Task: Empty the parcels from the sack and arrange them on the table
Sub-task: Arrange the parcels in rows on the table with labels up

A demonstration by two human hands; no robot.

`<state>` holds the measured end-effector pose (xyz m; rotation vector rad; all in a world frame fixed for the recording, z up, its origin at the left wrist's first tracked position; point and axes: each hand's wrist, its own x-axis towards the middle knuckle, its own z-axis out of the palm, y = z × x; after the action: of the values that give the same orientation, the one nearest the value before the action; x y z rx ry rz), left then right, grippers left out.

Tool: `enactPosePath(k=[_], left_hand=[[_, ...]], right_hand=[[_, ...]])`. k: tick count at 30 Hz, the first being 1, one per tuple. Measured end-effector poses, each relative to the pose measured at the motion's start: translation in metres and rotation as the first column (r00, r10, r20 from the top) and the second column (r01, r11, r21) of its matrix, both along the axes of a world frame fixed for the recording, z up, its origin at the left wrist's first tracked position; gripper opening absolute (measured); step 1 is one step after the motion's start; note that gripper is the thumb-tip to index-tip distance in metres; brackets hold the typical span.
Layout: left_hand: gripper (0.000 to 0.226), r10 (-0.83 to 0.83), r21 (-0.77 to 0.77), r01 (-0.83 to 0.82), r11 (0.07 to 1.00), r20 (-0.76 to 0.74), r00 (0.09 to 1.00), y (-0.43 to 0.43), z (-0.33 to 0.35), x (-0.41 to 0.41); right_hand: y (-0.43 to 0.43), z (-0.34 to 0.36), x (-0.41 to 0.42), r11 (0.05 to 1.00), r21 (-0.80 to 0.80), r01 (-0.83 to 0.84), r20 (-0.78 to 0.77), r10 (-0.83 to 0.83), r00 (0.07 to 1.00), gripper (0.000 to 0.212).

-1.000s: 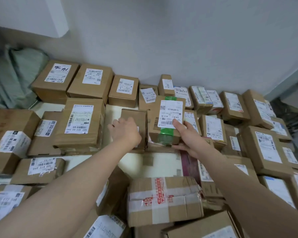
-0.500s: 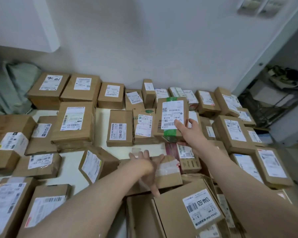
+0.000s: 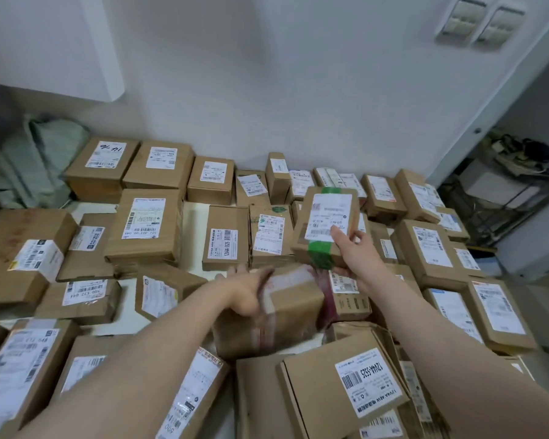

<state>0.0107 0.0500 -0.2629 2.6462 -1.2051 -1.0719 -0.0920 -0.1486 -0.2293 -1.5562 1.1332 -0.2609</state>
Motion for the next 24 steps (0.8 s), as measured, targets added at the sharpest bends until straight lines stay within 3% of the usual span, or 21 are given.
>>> enactPosePath(k=[2, 4, 6, 9, 12, 14, 16, 19, 22, 24], left_hand=[[0.123, 0.187, -0.065, -0.204, 0.977, -0.208, 0.960, 0.013, 0.008, 0.025], [0.121, 0.395, -0.113, -0.479, 0.870, -0.420, 0.817, 0.028, 0.013, 0.041], [0.109, 0.522, -0.100, -0.680, 0.726, -0.564, 0.640, 0.041, 0.009, 0.055], [0.086, 0.595, -0.030, -0.781, 0.624, -0.629, 0.500, 0.053, 0.008, 0.059], [0.068, 0.639, -0.016, -0.802, 0.597, -0.596, 0.487, 0.055, 0.010, 0.054], [0.084, 0.656, -0.047, -0.800, 0.598, -0.546, 0.522, 0.053, 0.008, 0.052], [0.096, 0.664, -0.071, -0.796, 0.601, -0.509, 0.547, 0.052, 0.007, 0.052], [0.106, 0.673, -0.048, -0.796, 0.603, -0.506, 0.540, 0.053, 0.006, 0.054], [0.121, 0.666, -0.043, -0.780, 0.624, -0.493, 0.560, 0.054, 0.000, 0.051], [0.128, 0.654, -0.023, -0.760, 0.650, -0.493, 0.574, 0.053, -0.004, 0.049]], right_hand=[[-0.002, 0.008, 0.005, 0.997, -0.038, 0.069, 0.058, -0.067, 0.996, 0.070], [-0.003, 0.016, 0.009, 0.995, -0.057, 0.084, 0.069, -0.080, 0.994, 0.065], [-0.002, 0.017, 0.012, 0.998, -0.046, 0.034, -0.016, -0.035, 0.999, 0.071], [0.006, 0.015, 0.019, 0.993, -0.030, -0.115, -0.224, 0.106, 0.969, 0.077], [0.023, 0.014, 0.023, 0.967, 0.042, -0.252, -0.399, 0.248, 0.883, 0.044], [0.034, 0.010, 0.025, 0.937, 0.114, -0.331, -0.486, 0.343, 0.804, 0.033], [0.040, 0.000, 0.028, 0.917, 0.172, -0.360, -0.512, 0.395, 0.763, 0.040], [0.046, -0.017, 0.031, 0.927, 0.218, -0.304, -0.493, 0.373, 0.786, 0.047], [0.052, -0.028, 0.030, 0.933, 0.165, -0.321, -0.542, 0.357, 0.760, 0.034], [0.054, -0.035, 0.031, 0.946, 0.099, -0.307, -0.566, 0.308, 0.765, 0.043]])
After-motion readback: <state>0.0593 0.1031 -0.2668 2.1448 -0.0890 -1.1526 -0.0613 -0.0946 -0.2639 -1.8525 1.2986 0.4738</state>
